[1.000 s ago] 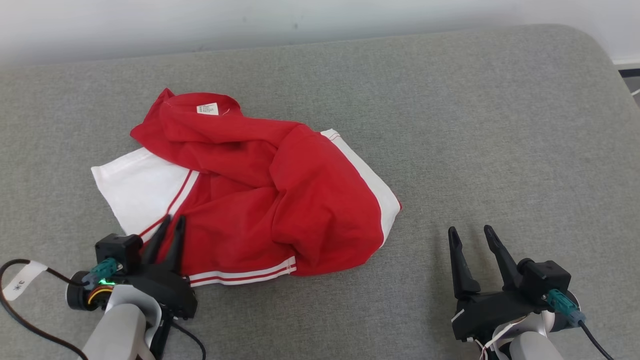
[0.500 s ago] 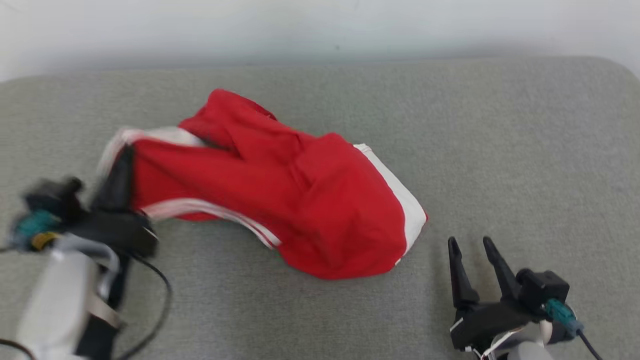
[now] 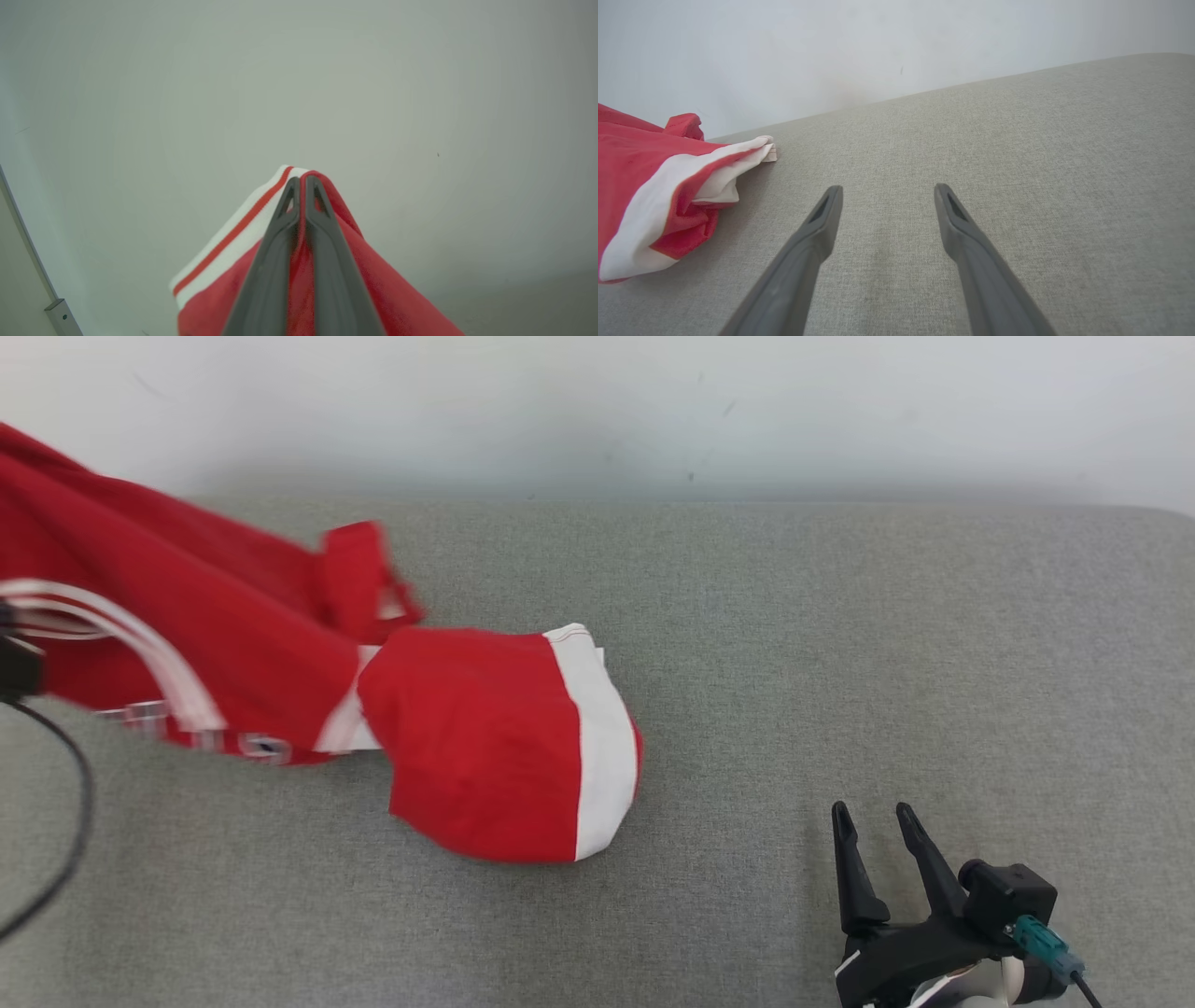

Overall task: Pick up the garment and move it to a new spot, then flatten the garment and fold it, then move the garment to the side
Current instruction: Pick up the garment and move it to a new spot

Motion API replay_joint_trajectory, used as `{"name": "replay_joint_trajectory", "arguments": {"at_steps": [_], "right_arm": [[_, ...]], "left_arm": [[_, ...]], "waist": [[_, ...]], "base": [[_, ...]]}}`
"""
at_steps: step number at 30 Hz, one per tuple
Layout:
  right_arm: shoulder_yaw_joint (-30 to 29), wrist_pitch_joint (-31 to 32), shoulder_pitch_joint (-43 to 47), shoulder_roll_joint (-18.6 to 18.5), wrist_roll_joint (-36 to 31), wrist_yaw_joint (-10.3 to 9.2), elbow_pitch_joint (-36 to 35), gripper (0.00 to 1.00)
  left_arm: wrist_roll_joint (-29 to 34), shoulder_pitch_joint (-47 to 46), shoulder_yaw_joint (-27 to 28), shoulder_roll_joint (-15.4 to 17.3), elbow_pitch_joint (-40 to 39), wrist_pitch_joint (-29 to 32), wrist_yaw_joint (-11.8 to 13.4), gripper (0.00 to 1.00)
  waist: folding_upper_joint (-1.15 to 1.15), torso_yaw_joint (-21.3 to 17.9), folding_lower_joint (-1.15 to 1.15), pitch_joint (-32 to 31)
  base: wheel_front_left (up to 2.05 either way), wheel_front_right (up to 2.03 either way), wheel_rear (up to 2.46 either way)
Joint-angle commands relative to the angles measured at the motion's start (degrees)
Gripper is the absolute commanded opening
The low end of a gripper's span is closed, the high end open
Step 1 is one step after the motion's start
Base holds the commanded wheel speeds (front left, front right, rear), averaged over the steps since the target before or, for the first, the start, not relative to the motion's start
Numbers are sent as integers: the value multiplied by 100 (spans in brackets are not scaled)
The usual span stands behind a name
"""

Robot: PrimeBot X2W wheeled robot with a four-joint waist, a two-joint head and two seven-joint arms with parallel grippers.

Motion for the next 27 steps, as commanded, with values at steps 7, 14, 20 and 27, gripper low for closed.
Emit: {"name": "replay_joint_trajectory", "arguments": {"at_steps": [7, 14, 20, 27], "right_arm": [[-40, -4, 78, 11, 17, -6, -23, 100], [-42, -4, 73, -29, -1, -6, -23, 100], [14, -4, 47, -95, 6, -6, 13, 100], [45, -4, 28, -127, -13, -6, 32, 100]], "left_arm": [[96, -72, 184, 359, 262, -10, 67, 0], [-40, 564, 333, 171, 724, -10, 133, 0], [-303, 1182, 250, -318, 1180, -10, 65, 25], [-249, 1759, 293, -952, 1365, -10, 130, 100]], "waist": [[0, -50, 1, 62], [0, -133, 1, 102], [0, -183, 1, 92], [0, -220, 1, -29]], "base": [[0, 0, 0], [0, 0, 0], [0, 0, 0], [0, 0, 0]]}}
